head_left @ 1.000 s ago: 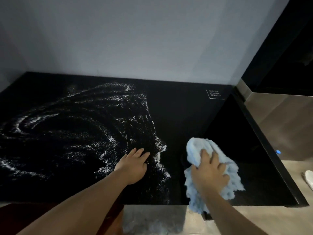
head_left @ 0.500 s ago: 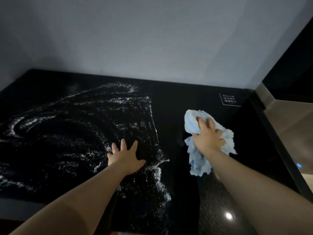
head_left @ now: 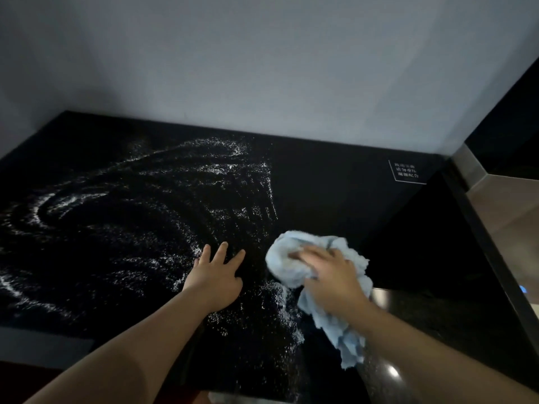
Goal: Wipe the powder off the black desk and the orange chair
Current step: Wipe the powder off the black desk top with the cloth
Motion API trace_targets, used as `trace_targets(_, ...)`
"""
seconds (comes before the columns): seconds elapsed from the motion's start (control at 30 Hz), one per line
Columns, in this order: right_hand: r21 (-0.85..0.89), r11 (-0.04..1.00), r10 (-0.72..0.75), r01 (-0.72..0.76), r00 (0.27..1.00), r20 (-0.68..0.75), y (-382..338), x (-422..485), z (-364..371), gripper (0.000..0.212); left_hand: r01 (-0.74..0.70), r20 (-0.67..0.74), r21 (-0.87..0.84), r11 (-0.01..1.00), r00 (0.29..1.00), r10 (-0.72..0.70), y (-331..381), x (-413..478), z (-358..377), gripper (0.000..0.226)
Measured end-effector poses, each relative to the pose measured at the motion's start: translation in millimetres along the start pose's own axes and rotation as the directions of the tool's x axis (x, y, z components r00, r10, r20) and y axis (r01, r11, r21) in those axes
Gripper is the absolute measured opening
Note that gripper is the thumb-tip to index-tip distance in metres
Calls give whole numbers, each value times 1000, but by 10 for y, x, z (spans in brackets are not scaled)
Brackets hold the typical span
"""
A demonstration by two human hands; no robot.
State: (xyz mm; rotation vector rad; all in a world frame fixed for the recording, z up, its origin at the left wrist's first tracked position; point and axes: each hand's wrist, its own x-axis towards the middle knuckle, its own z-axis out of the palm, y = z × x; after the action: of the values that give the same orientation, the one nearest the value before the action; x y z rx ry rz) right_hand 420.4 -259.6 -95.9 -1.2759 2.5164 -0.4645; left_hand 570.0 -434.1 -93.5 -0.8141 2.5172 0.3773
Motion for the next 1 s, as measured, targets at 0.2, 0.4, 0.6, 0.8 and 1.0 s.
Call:
trace_targets(0.2,-219,949,234,-226,972,12,-81,186,-44,59,-49,29,3,999,998,49,-31,-176,70,56)
trace_targets(0.4,-192,981,16,14,988,156,-436,-428,224,51,-104,16,-10,995,994,104,-91,-417,197,60)
trace_targets(0.6,33,973,229,-227,969,-90,-493,-344,-64,47,-176,43,39,984,984,174,-155,-657,325,59)
trace_targets(0.8,-161,975,178,-155,974,137,-759,-436,289,54,-231,64,91,969,972,226,-195,-699,374,57)
trace_targets(1.0,-26,996,87,-84,988,126,-724,-840,293,41,-262,43,35,964,965,260,-231,-735,381,59)
